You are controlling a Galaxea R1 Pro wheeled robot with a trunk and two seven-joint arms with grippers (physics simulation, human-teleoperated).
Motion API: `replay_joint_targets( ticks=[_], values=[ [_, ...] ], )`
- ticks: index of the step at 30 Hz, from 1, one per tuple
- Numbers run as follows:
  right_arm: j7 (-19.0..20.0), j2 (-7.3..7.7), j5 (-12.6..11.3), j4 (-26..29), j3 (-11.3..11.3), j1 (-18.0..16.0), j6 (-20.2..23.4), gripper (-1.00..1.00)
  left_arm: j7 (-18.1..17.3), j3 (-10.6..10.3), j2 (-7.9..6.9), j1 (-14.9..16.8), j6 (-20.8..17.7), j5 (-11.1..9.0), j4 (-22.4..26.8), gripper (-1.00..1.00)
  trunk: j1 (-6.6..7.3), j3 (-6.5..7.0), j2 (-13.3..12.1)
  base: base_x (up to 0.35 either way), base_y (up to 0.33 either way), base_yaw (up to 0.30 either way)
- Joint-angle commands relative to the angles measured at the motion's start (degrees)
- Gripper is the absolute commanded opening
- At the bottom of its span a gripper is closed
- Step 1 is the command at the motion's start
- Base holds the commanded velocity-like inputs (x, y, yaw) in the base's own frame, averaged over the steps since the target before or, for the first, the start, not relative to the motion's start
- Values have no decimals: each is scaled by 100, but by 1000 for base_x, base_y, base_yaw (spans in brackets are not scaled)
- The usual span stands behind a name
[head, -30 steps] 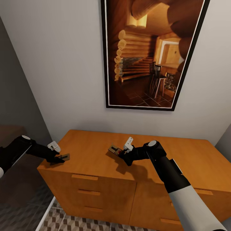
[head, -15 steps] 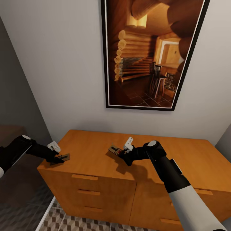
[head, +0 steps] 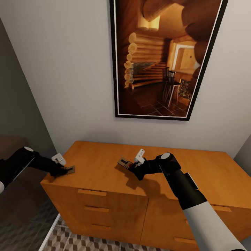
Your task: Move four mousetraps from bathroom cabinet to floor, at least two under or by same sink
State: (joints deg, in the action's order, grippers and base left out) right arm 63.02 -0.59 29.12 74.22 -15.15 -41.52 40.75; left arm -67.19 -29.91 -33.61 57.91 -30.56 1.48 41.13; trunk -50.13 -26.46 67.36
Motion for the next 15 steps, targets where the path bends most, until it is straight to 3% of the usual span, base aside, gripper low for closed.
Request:
replay_joint_targets(
  ticks=[1, 15],
  values=[
    [52, -3, 32, 6, 3, -5, 47, -100, 29, -24, -4, 1, 33, 128, -61, -100, -1, -8, 3, 0, 0, 0],
    [52, -3, 32, 5, 3, -5, 47, -100, 101, -24, 3, 0, 33, 133, -61, -100, -1, -8, 3, 0, 0, 0]
  ],
)
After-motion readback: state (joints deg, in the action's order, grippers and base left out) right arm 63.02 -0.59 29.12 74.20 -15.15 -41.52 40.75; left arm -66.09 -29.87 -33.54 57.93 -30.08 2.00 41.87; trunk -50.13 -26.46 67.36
